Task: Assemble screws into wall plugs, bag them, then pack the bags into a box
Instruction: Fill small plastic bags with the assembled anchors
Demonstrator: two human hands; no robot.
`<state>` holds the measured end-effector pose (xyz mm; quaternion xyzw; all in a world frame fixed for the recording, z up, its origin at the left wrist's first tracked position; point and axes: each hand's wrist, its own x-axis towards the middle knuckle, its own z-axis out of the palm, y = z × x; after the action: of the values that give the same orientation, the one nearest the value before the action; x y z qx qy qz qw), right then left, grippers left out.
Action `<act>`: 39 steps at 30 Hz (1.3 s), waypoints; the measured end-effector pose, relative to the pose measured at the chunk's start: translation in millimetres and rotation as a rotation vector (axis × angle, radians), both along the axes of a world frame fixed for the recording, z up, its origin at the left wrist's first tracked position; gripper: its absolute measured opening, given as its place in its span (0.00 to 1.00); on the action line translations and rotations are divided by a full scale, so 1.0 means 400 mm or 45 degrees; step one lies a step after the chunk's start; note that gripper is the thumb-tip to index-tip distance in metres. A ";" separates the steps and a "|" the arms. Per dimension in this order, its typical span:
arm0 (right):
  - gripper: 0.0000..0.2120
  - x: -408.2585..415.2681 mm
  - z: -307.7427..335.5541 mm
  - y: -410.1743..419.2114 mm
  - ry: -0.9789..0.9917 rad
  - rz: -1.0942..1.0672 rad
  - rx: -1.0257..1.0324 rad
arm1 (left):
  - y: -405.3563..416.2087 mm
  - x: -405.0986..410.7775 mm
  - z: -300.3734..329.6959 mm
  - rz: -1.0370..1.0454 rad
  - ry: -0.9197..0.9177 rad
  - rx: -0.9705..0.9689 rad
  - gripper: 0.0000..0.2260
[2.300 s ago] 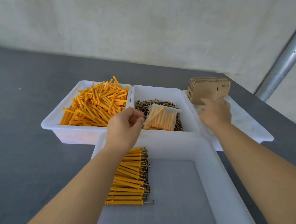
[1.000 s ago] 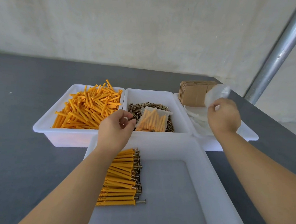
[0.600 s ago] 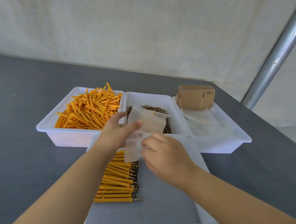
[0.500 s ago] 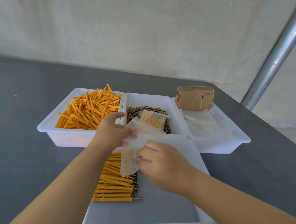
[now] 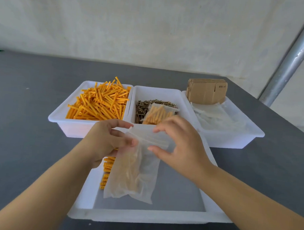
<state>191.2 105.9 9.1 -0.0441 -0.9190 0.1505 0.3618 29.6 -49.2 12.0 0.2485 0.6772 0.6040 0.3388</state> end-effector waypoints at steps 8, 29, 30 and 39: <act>0.12 -0.014 -0.006 -0.027 -0.166 0.113 -0.128 | -0.047 0.014 -0.016 -0.130 -0.072 0.118 0.24; 0.04 -0.054 -0.006 -0.033 -0.539 0.292 -0.190 | -0.065 0.027 -0.068 -0.369 1.482 -0.263 0.15; 0.05 -0.050 -0.004 -0.035 -0.570 0.324 -0.258 | -0.064 0.025 -0.067 -0.406 1.444 -0.221 0.10; 0.06 -0.042 0.022 -0.009 -0.809 0.280 -0.094 | -0.087 0.015 -0.037 -0.391 1.029 0.078 0.07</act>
<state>174.3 102.3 17.9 -0.0024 -0.9790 0.2006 0.0371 35.7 -84.0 -2.6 0.5727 0.6924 0.4207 0.1248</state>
